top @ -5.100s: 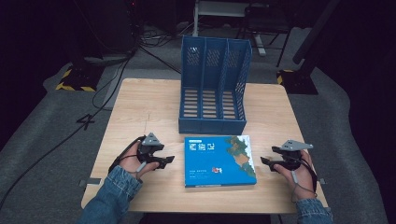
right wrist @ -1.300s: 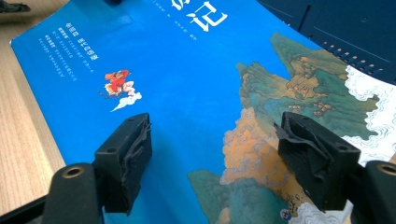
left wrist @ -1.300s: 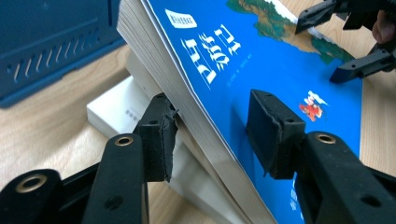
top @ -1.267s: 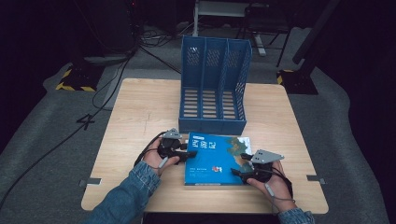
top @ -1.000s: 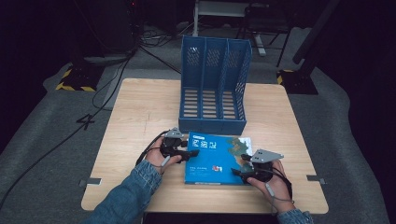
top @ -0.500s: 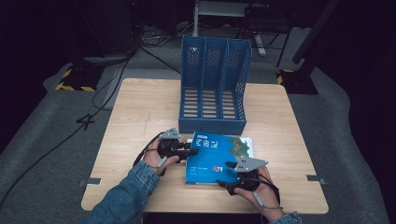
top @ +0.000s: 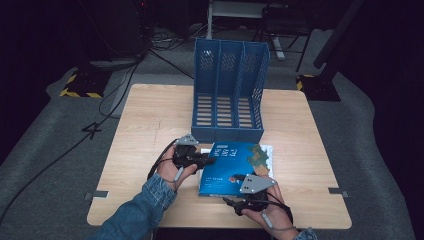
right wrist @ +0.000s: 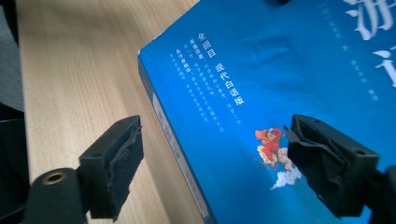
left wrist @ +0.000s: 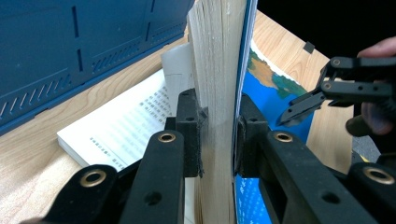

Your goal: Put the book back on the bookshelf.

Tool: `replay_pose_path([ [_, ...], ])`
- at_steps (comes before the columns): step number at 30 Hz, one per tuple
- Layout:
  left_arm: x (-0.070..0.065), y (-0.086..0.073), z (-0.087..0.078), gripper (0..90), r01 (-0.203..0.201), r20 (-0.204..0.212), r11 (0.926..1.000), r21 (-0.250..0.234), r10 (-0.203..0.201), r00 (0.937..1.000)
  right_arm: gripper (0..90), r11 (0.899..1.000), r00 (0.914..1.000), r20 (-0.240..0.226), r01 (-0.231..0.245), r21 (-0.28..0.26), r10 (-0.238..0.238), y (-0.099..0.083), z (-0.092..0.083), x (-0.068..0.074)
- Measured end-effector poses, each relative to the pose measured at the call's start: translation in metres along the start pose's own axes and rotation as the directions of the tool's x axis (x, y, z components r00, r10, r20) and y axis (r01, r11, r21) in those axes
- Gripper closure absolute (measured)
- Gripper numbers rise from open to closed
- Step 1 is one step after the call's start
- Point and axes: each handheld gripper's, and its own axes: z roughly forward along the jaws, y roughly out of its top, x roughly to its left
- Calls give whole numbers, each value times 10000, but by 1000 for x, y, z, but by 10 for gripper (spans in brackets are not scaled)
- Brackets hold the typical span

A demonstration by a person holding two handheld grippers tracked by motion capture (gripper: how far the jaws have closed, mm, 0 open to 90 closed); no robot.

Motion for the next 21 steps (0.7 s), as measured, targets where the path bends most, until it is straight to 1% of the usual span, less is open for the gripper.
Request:
replay_pose_path([
  [2,-2,5,-1,759,185,19,9998,78,-186,9998,187,9998,9998,115,174,-53,-174,2,1,2],
  [4,-4,10,-2,759,323,-7,9993,164,-323,9995,185,9997,9996,226,169,-169,-165,3,2,5],
  [5,-6,13,-2,759,345,-15,9991,226,-344,9994,187,9996,9998,136,134,-242,-131,5,3,6],
  [6,-6,14,-2,759,358,-32,9991,247,-357,9994,189,9995,9997,106,205,-243,-203,6,4,7],
  [11,-9,24,-2,758,371,-43,9981,485,-369,9993,174,9981,9974,518,524,-335,-506,10,6,11],
  [12,-9,24,-2,759,371,-43,9981,485,-369,9993,174,9981,9974,518,524,-335,-506,10,6,11],
  [15,-10,27,-2,758,291,-77,9981,541,-287,9996,158,9957,9928,906,828,-421,-787,13,9,14],
  [18,-11,29,-1,759,277,-76,9979,585,-273,9996,170,9925,9886,967,1186,-284,-1154,17,12,16],
  [19,-11,30,-1,758,318,-51,9978,588,-315,9995,170,9909,9863,992,1339,-135,-1320,19,15,17],
  [20,-11,30,-1,758,318,-51,9978,588,-315,9995,170,9909,9863,992,1339,-135,-1320,19,15,17],
  [21,-11,30,-1,758,344,-50,9975,616,-342,9994,190,9893,9844,1003,1456,-23,-1447,20,17,18],
])
